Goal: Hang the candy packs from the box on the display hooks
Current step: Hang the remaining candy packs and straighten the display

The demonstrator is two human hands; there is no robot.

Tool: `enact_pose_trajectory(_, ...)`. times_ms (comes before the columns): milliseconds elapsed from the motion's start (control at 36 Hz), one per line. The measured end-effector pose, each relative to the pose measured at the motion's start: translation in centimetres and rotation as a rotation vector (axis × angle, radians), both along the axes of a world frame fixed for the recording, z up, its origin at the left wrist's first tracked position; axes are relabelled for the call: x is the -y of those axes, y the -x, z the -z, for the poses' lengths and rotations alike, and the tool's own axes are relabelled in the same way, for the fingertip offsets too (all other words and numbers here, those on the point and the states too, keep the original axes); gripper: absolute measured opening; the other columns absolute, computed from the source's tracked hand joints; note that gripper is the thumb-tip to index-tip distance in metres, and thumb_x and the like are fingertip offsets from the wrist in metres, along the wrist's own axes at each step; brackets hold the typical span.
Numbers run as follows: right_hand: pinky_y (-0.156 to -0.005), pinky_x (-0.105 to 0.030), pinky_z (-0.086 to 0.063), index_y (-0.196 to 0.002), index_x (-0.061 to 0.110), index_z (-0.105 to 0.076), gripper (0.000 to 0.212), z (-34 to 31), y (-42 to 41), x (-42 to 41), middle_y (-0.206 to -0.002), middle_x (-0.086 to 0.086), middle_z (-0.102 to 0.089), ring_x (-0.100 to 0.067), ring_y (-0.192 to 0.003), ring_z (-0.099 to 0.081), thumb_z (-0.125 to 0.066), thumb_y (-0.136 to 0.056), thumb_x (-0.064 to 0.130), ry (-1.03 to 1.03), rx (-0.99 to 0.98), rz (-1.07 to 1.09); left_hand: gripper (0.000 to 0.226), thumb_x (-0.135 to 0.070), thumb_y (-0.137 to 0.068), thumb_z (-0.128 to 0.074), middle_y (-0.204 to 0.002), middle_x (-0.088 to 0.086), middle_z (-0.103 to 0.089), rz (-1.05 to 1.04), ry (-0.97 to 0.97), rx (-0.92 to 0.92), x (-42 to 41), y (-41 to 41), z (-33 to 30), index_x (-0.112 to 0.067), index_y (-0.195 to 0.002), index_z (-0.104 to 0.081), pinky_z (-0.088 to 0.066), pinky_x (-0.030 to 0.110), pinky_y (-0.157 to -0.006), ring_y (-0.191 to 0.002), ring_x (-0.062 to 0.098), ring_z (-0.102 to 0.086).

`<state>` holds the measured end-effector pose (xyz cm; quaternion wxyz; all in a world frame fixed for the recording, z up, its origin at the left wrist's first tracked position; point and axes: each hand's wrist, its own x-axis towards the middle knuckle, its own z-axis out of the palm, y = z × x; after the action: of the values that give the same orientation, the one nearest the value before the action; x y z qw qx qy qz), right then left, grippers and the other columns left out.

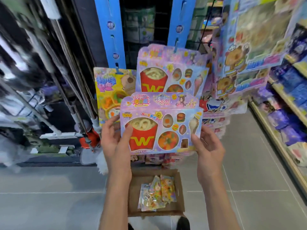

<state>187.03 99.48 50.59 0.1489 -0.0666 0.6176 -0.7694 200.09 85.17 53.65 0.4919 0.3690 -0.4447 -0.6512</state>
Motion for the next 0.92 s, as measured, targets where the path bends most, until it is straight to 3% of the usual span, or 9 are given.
enact_pose_trajectory(111, -0.075, -0.027, -0.060, -0.119, 0.007, -0.066, 0.036, -2.3, 1.1, 0.5, -0.102, 0.000, -0.077, -0.015, -0.096, -0.073, -0.071, -0.085, -0.003, 0.051, -0.033, 0.035, 0.037, -0.001, -0.087, -0.071, -0.108, -0.002, -0.069, 0.021, 0.111, 0.024, 0.4, 0.9, -1.4, -0.030, -0.104, -0.056, -0.056, 0.030, -0.075, -0.099, 0.013, -0.068)
enact_pose_trajectory(194, -0.071, -0.021, -0.057, -0.105, 0.014, -0.069, 0.026, -3.6, 2.2, 1.0, -0.095, 0.004, -0.077, -0.011, -0.089, -0.072, -0.071, -0.085, -0.003, 0.070, -0.084, 0.061, 0.040, -0.008, -0.081, -0.076, -0.118, 0.005, -0.067, 0.062, 0.150, 0.030, 1.0, 1.6, -2.8, -0.032, -0.107, -0.057, -0.055, 0.041, -0.087, -0.111, 0.024, -0.066)
enact_pose_trajectory(333, -0.074, -0.021, -0.056, -0.093, 0.022, -0.071, 0.019, -6.0, 3.9, 2.1, -0.092, 0.003, -0.076, -0.013, -0.087, -0.070, -0.075, -0.085, 0.005, 0.093, -0.159, 0.106, 0.052, 0.001, -0.087, -0.070, -0.119, -0.017, -0.065, 0.190, 0.293, 0.098, 2.2, 2.9, -5.1, -0.035, -0.122, -0.057, -0.057, 0.030, -0.083, -0.108, 0.008, -0.065)
enact_pose_trajectory(500, -0.084, -0.031, -0.060, -0.112, 0.028, -0.072, 0.032, -9.0, 5.6, 2.9, -0.111, 0.004, -0.075, -0.017, -0.106, -0.071, -0.071, -0.089, 0.005, 0.120, -0.193, 0.078, 0.074, -0.021, -0.090, -0.072, -0.146, -0.013, -0.049, 0.296, 0.405, 0.289, 3.4, 4.0, -7.1, -0.067, -0.136, -0.035, -0.052, 0.040, -0.100, -0.134, 0.010, -0.048)
enact_pose_trajectory(556, -0.078, -0.033, -0.062, -0.122, 0.025, -0.068, 0.039, -9.7, 6.1, 3.0, -0.118, 0.005, -0.073, -0.020, -0.108, -0.070, -0.068, -0.091, 0.003, 0.127, -0.175, 0.041, 0.077, -0.030, -0.090, -0.071, -0.148, -0.014, -0.047, 0.296, 0.467, 0.368, 3.8, 4.3, -7.6, -0.068, -0.140, -0.027, -0.049, 0.049, -0.104, -0.137, 0.016, -0.046)
enact_pose_trajectory(639, -0.069, -0.029, -0.061, -0.133, 0.021, -0.063, 0.045, -10.5, 6.5, 3.3, -0.119, 0.003, -0.073, -0.023, -0.105, -0.071, -0.065, -0.092, 0.000, 0.119, -0.203, -0.005, 0.077, -0.025, -0.092, -0.069, -0.141, -0.016, -0.052, 0.278, 0.500, 0.372, 4.1, 4.9, -8.5, -0.066, -0.141, -0.026, -0.056, 0.044, -0.094, -0.130, 0.016, -0.052)
enact_pose_trajectory(722, -0.066, -0.025, -0.060, -0.124, 0.027, -0.064, 0.040, -11.2, 6.5, 3.7, -0.114, 0.011, -0.074, -0.018, -0.100, -0.073, -0.064, -0.093, 0.001, 0.125, -0.253, -0.003, 0.073, -0.017, -0.093, -0.067, -0.128, -0.026, -0.054, 0.254, 0.507, 0.318, 4.1, 5.2, -9.4, -0.064, -0.137, -0.033, -0.061, 0.034, -0.081, -0.118, 0.013, -0.061)
enact_pose_trajectory(833, -0.069, -0.029, -0.062, -0.116, 0.024, -0.062, 0.030, -11.6, 6.7, 4.2, -0.116, 0.004, -0.072, -0.025, -0.106, -0.070, -0.066, -0.092, 0.006, 0.137, -0.273, 0.028, 0.071, -0.016, -0.093, -0.067, -0.118, -0.039, -0.054, 0.234, 0.531, 0.299, 4.3, 5.7, -10.2, -0.061, -0.137, -0.035, -0.061, 0.033, -0.080, -0.115, 0.013, -0.063)
enact_pose_trajectory(917, -0.073, -0.032, -0.062, -0.112, 0.028, -0.063, 0.026, -11.8, 6.9, 4.2, -0.115, 0.002, -0.071, -0.024, -0.106, -0.070, -0.066, -0.094, 0.010, 0.129, -0.280, 0.053, 0.074, -0.016, -0.093, -0.066, -0.134, -0.019, -0.056, 0.235, 0.518, 0.252, 4.2, 6.3, -10.3, -0.068, -0.135, -0.035, -0.061, 0.035, -0.083, -0.117, 0.010, -0.063)
